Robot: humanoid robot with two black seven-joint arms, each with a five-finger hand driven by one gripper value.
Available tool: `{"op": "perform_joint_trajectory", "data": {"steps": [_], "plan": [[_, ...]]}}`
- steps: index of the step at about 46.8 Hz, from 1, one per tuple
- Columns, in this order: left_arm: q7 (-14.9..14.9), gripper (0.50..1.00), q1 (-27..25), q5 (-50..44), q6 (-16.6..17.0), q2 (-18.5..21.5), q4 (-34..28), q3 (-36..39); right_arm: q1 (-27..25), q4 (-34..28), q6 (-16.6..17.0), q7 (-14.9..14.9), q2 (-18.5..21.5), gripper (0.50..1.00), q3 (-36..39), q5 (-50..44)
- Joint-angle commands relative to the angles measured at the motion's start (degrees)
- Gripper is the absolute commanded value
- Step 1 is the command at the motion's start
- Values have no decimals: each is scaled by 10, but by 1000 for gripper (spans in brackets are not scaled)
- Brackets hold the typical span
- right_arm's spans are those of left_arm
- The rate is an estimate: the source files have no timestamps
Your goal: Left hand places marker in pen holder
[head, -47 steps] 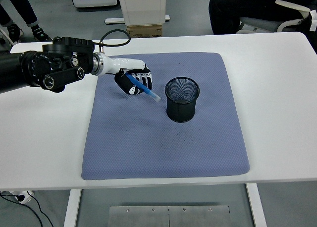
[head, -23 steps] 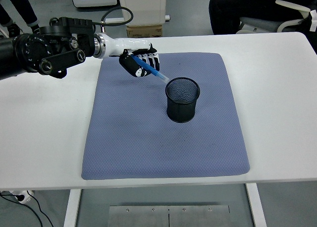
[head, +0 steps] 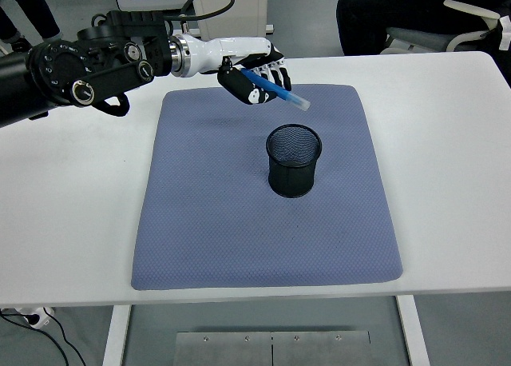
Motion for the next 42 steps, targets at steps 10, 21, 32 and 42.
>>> {"op": "perform_joint_trajectory", "data": {"steps": [10,21,32,42], "plan": [[1,500,14,-57,-12,-15,-4,-15,1,-1,0,0,0,1000,0,0],[1,500,43,-93,-21,-36,-17,-48,0,0,0,0,0,1000,0,0],[2,500,48,-139,-19,-47,-39,-61,0,-1,0,0,0,1000,0,0],[22,500,64,-195,-16,-47,-72,-61,0,-1,0,0,0,1000,0,0]]}}
